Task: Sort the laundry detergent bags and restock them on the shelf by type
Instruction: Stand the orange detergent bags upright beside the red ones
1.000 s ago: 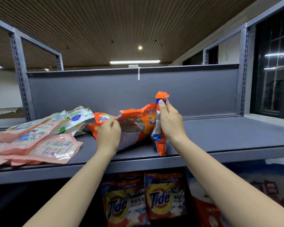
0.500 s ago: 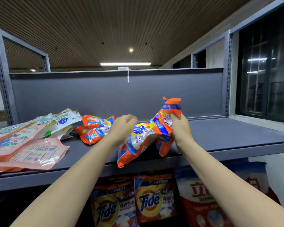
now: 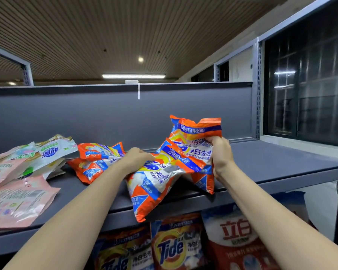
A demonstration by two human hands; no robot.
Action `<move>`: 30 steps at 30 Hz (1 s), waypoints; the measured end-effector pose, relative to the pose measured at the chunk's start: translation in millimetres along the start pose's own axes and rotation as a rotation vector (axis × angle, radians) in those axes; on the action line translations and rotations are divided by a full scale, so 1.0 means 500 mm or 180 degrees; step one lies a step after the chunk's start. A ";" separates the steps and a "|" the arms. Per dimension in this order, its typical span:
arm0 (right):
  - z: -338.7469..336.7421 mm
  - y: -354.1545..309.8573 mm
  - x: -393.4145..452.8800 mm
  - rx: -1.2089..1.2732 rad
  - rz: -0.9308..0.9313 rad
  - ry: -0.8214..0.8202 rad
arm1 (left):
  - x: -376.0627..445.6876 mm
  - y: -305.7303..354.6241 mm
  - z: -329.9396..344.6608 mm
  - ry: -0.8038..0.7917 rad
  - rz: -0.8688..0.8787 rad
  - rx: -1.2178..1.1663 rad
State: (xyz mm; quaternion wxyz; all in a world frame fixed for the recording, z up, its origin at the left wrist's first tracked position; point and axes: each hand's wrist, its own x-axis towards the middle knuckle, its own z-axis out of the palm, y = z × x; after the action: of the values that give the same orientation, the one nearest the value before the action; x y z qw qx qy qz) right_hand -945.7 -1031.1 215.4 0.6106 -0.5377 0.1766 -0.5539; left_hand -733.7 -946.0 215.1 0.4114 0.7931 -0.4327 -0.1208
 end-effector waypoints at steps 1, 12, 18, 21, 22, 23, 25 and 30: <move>0.001 -0.001 0.001 0.0015 -0.0050 0.0011 | -0.007 -0.010 -0.008 0.0197 0.0007 -0.0075; -0.008 -0.039 -0.036 -0.1260 0.0151 -0.0095 | -0.161 -0.100 -0.107 0.2115 -0.0166 -0.0383; 0.008 -0.037 -0.118 -0.0789 -0.0232 0.0111 | -0.310 -0.071 -0.061 0.3159 0.0071 -0.0406; -0.016 -0.034 -0.159 -0.1085 -0.0663 0.0596 | -0.375 -0.078 -0.025 0.3462 0.0295 -0.0401; -0.029 -0.033 -0.174 -0.1159 -0.0792 0.0769 | -0.393 -0.088 -0.008 0.3483 0.0396 -0.0387; -0.041 -0.034 -0.192 -0.1227 -0.0915 0.0926 | -0.410 -0.101 0.011 0.3491 0.0437 -0.0347; -0.063 -0.030 -0.228 -0.1295 -0.1182 0.1079 | -0.440 -0.132 0.048 0.3505 0.0401 -0.0288; -0.116 0.031 -0.279 -0.1423 -0.1394 0.0926 | -0.486 -0.216 0.123 0.3424 0.0177 -0.0137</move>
State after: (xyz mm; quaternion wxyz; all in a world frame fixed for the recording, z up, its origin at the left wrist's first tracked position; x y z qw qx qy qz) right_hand -1030.4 -940.2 128.1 0.3128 -0.5987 0.2592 -0.6903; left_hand -848.7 -757.9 54.5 0.5941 0.7226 -0.1792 0.3045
